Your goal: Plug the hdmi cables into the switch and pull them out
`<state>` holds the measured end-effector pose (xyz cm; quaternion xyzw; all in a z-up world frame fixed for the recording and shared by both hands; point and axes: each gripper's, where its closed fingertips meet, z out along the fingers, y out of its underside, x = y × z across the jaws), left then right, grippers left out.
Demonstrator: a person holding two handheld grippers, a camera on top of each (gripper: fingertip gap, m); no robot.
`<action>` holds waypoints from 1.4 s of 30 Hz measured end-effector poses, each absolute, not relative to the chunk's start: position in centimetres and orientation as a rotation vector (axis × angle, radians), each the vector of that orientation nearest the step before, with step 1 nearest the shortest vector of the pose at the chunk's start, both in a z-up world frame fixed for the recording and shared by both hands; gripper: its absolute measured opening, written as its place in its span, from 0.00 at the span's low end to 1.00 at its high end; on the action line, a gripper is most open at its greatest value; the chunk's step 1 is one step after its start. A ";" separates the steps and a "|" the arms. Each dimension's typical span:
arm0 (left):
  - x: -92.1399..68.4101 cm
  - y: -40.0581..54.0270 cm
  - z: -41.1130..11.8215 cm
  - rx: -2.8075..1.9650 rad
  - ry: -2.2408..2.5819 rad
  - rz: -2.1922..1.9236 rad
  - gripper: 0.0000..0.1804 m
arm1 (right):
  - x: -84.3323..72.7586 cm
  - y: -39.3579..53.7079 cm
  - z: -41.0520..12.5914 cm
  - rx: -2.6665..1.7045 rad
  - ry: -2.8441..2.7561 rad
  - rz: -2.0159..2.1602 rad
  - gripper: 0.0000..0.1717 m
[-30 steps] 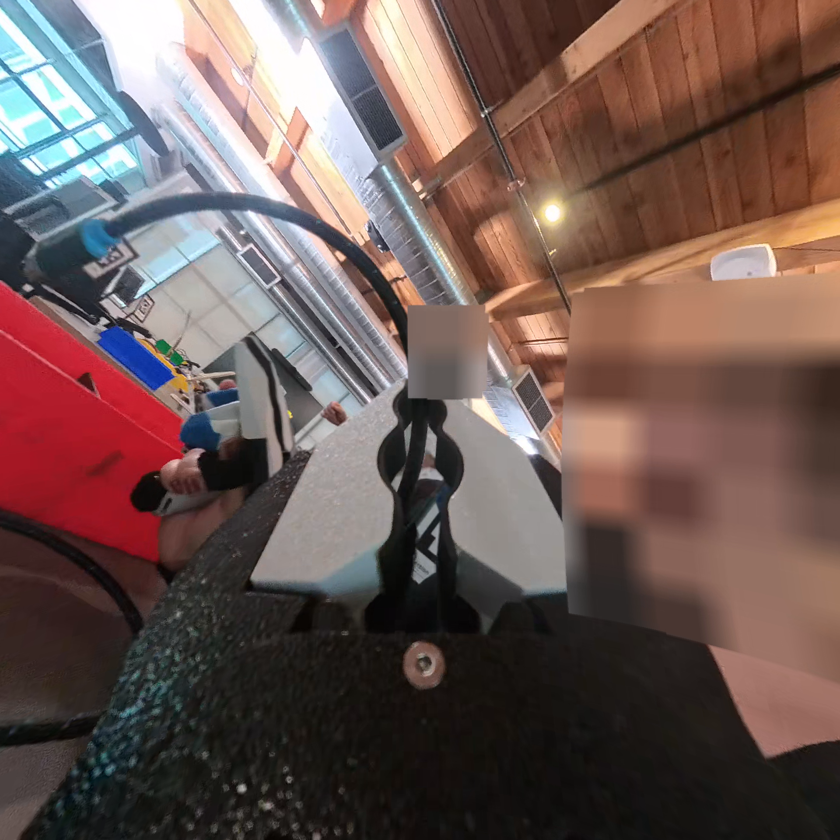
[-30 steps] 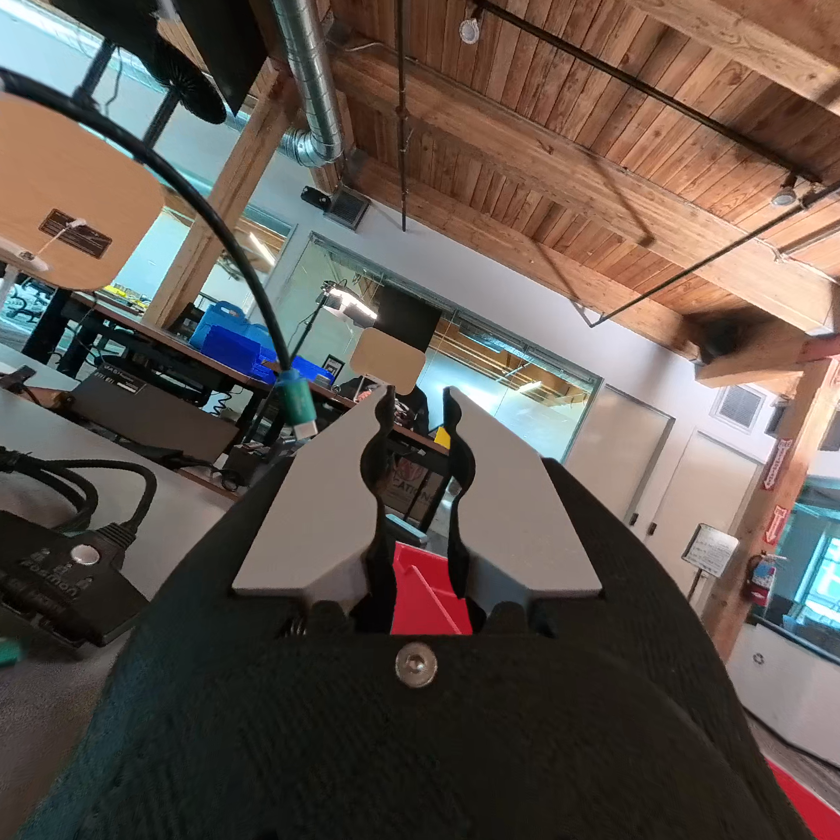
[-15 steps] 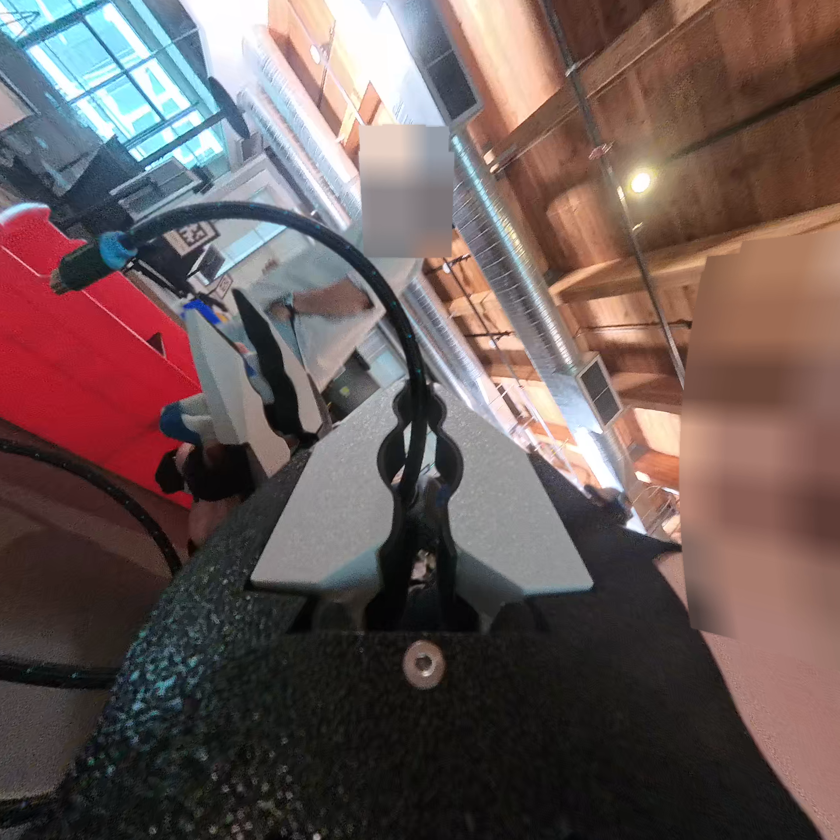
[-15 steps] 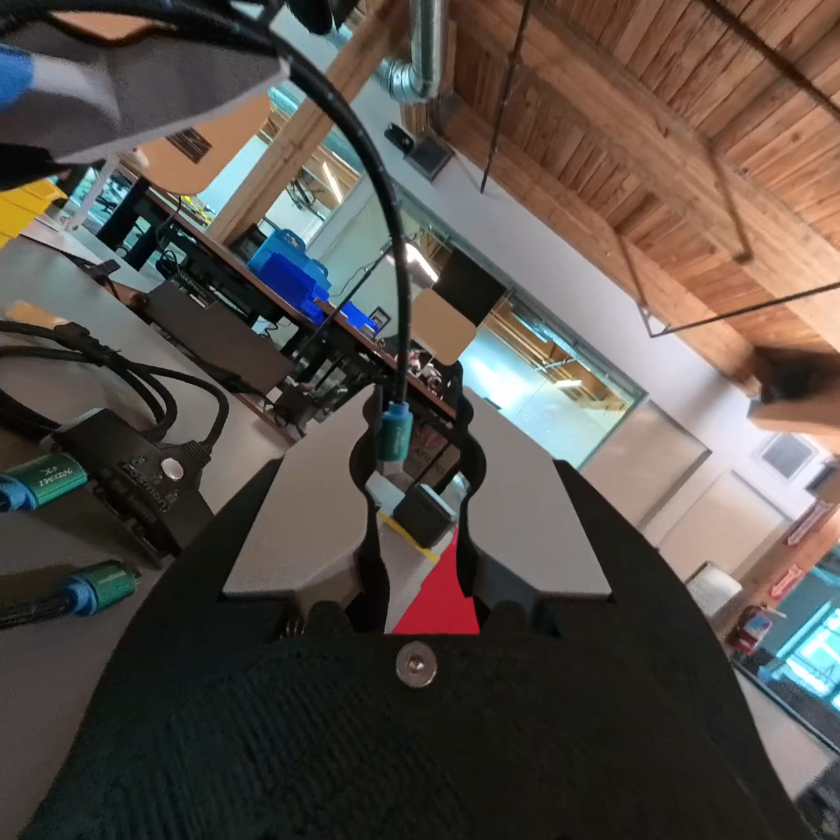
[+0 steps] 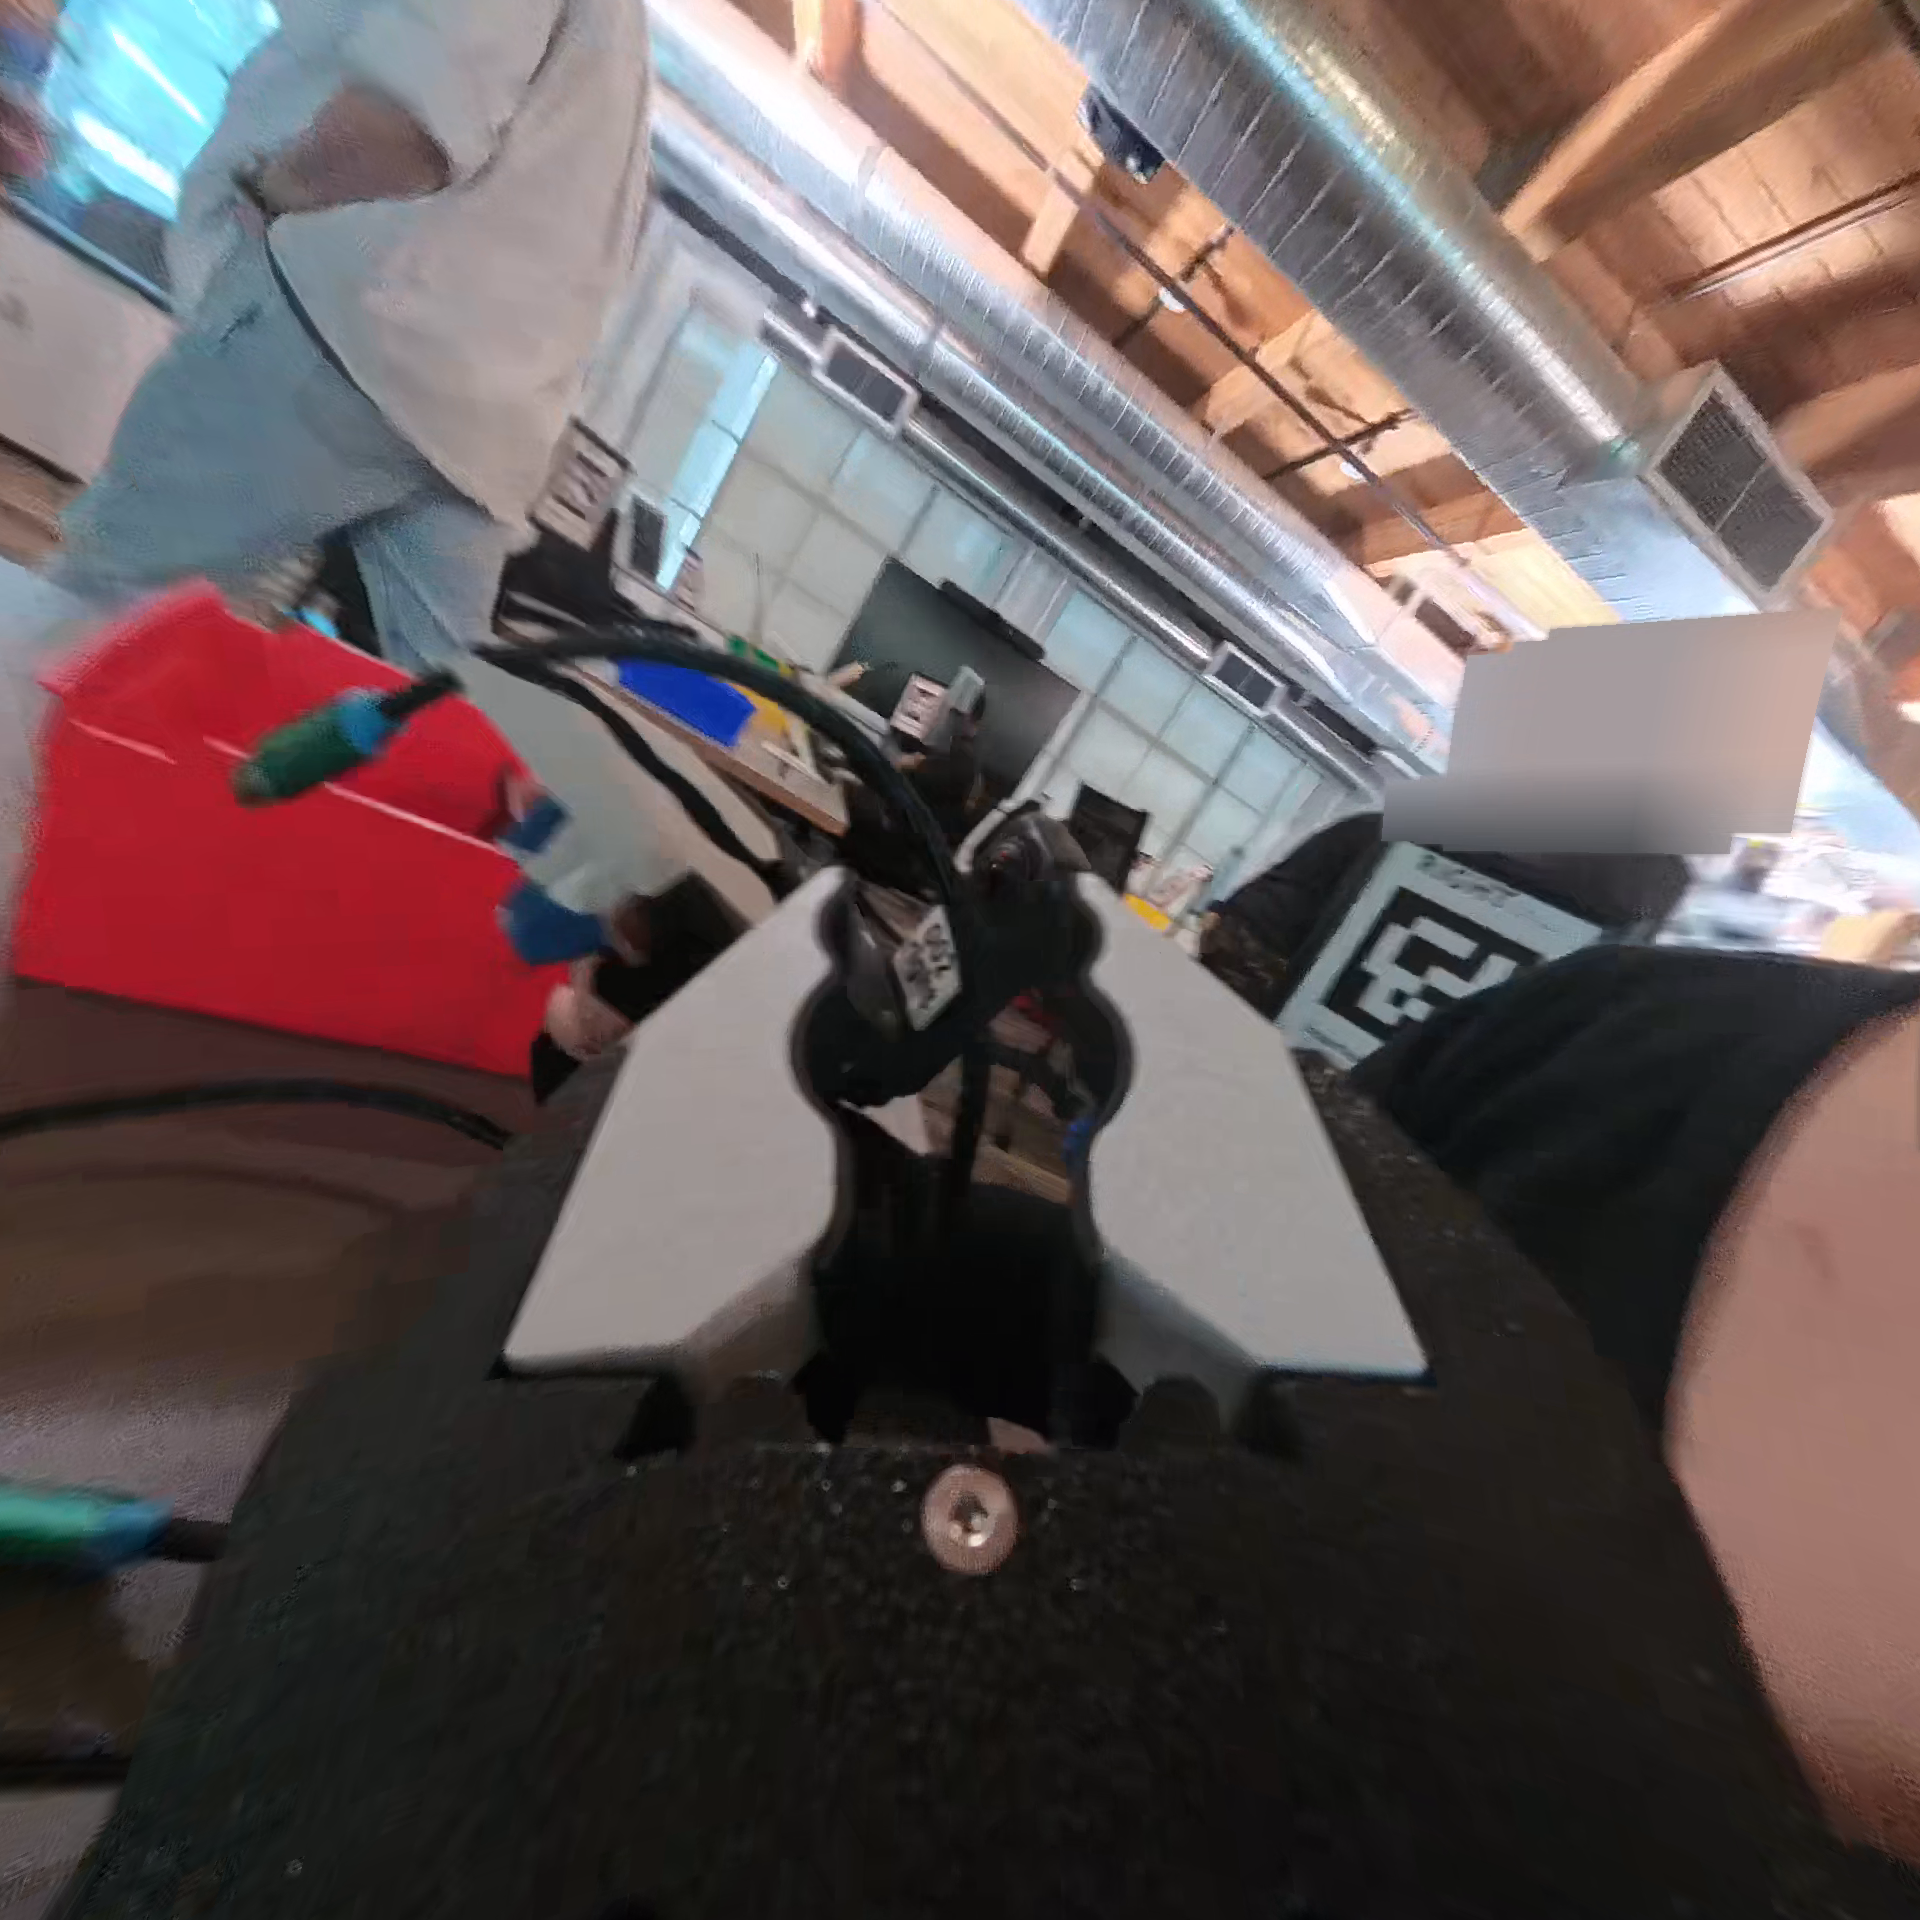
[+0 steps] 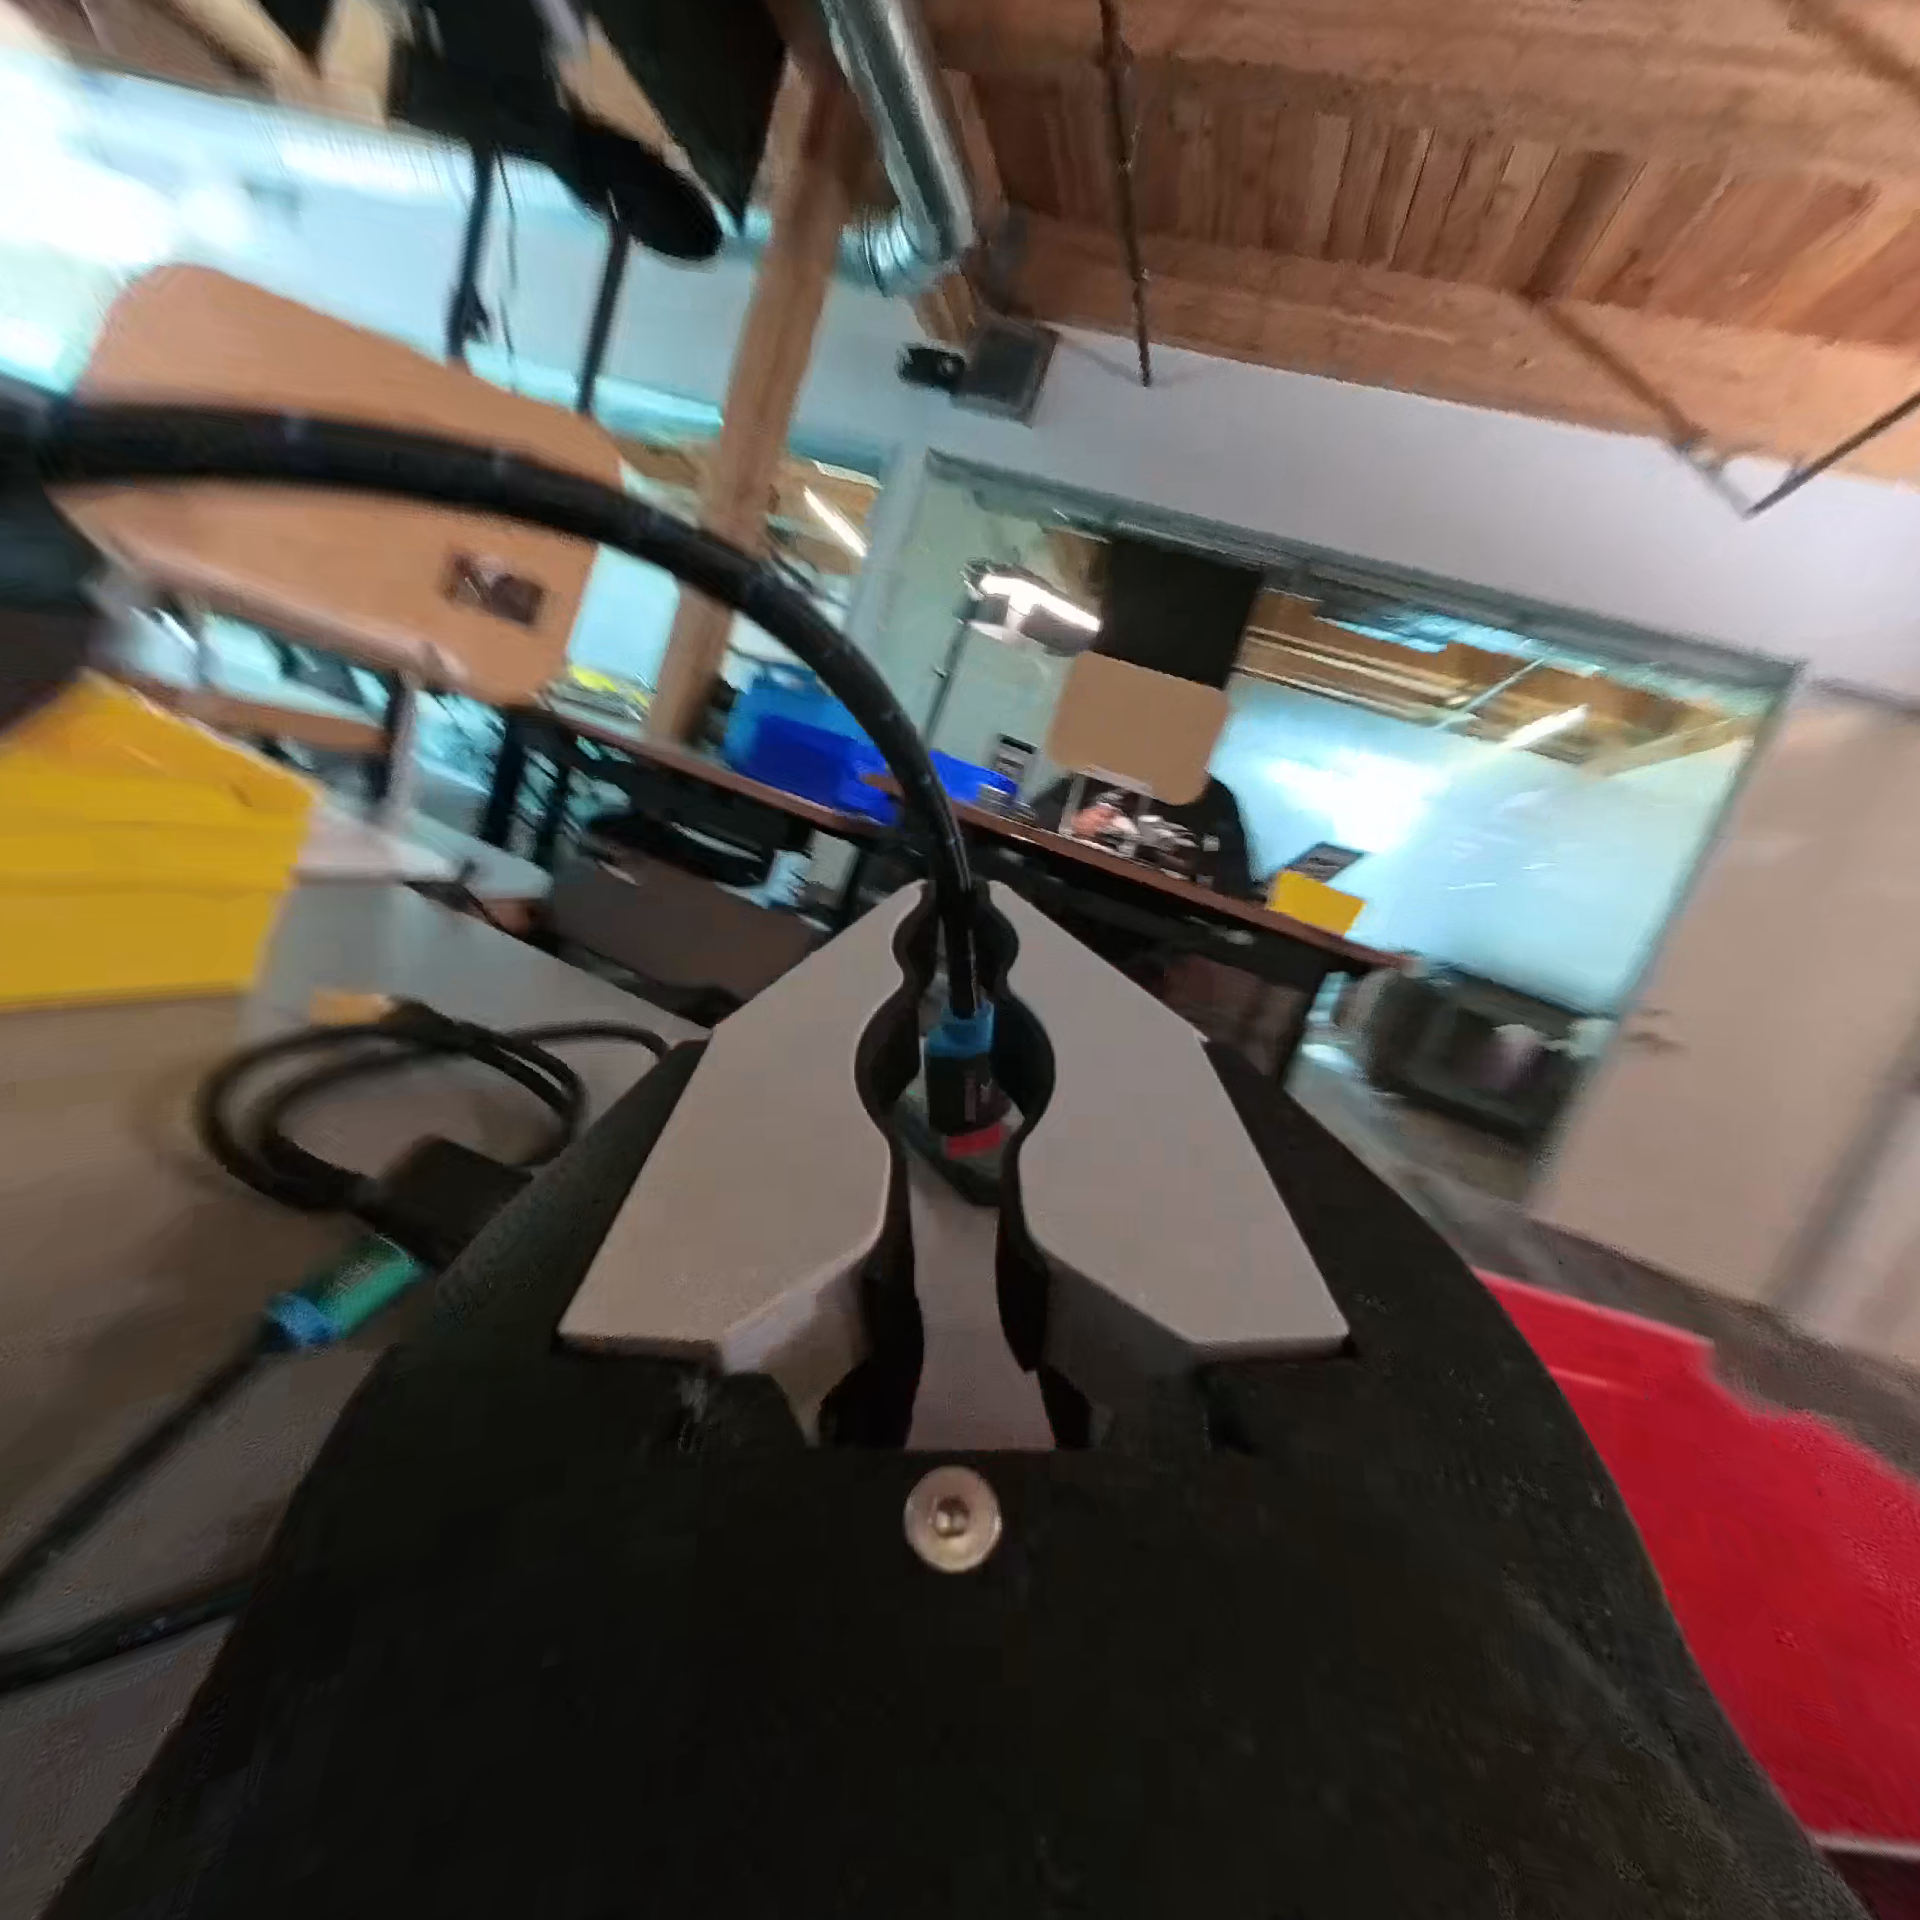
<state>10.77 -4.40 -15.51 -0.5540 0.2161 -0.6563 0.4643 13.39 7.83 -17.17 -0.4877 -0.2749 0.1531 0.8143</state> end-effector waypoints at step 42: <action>5.1 -0.8 -17.8 -1.047 0.776 -0.292 0.06 | 6.5 1.5 -17.5 -1.096 -0.500 1.922 0.19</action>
